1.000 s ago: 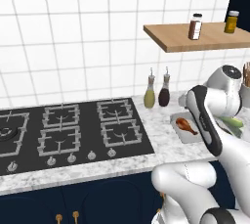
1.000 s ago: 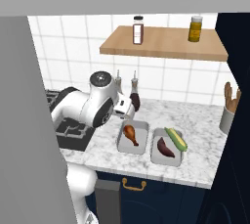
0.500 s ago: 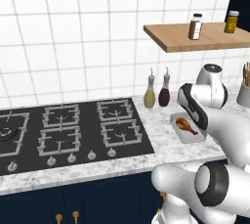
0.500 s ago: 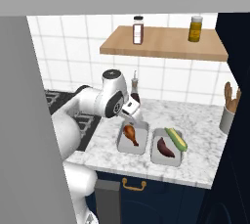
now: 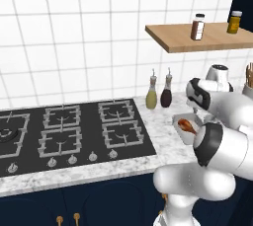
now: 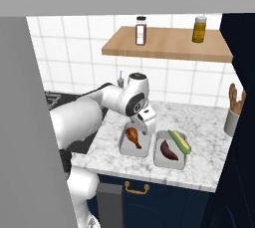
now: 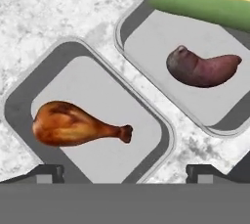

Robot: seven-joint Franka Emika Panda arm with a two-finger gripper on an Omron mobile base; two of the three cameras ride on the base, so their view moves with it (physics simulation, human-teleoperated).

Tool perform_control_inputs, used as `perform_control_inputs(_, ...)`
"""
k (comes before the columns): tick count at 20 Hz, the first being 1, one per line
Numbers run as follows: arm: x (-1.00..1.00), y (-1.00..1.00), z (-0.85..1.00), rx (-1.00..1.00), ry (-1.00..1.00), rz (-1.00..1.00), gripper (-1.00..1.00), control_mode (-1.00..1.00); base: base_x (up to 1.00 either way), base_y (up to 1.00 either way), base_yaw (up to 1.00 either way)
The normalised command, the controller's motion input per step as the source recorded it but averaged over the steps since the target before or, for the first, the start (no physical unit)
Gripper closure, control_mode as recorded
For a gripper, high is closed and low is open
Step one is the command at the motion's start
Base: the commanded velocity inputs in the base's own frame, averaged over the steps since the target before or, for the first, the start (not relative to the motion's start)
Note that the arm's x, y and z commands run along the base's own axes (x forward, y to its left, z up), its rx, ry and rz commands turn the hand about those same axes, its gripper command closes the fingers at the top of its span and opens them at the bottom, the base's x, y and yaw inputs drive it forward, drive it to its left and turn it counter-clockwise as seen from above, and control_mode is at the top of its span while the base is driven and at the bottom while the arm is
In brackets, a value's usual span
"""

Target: Take the meat container that has the chicken drumstick and place it on the second highest rack of the freezer. Then take the vegetable container that has the potato and corn and place it on the highest rack of the freezer.

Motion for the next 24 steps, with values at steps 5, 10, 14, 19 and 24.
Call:
perform_control_inputs(5,-0.14,-0.20,-0.71,0.14,0.00,-0.24,-1.00,-1.00,0.00,0.00,0.00)
perform_control_inputs(10,-0.36,0.00,-0.56,0.10,0.05,-0.22,-1.00,-1.00,0.00,0.00,0.00)
perform_control_inputs(14,0.20,0.01,-0.62,0.05,0.14,-0.21,-1.00,-1.00,0.00,0.00,0.00)
perform_control_inputs(19,0.34,0.00,-0.60,0.02,0.06,-0.12,-1.00,-1.00,0.00,0.00,0.00)
perform_control_inputs(24,-0.22,0.15,-0.56,0.00,0.00,-0.14,1.00,-1.00,0.00,0.00,0.00)
